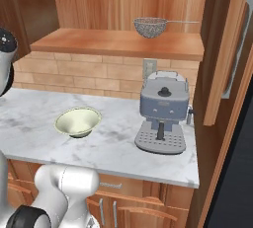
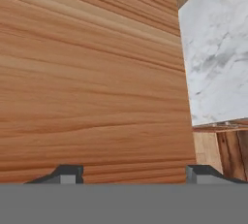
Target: Open the cabinet and setup a tea strainer by placing it in the bowl upright.
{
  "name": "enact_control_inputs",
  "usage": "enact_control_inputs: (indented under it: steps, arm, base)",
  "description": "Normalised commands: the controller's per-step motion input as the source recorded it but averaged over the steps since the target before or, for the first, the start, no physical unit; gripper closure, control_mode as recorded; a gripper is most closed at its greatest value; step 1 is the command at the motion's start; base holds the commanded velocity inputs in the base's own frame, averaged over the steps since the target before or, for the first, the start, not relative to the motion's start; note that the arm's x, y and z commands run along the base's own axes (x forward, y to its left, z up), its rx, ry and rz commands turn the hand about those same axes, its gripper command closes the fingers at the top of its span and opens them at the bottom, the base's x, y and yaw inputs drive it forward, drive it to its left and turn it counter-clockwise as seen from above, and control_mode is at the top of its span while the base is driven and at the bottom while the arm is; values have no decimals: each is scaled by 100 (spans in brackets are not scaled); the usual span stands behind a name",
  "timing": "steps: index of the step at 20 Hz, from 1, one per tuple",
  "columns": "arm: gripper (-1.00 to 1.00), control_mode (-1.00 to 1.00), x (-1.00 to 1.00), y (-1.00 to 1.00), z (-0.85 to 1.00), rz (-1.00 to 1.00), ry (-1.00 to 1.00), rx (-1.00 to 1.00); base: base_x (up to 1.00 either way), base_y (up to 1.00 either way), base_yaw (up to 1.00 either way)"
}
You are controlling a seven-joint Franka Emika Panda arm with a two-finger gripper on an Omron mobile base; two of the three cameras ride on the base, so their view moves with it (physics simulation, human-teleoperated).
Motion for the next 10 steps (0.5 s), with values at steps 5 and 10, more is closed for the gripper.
enact_control_inputs:
  steps: [5, 10]
  arm:
    - [-100, -100, 0, -9, -2, -15, 1, -2]
    - [-100, -100, 0, -62, -10, -9, 0, 0]
  base:
    - [0, 0, 0]
    - [0, 0, 0]
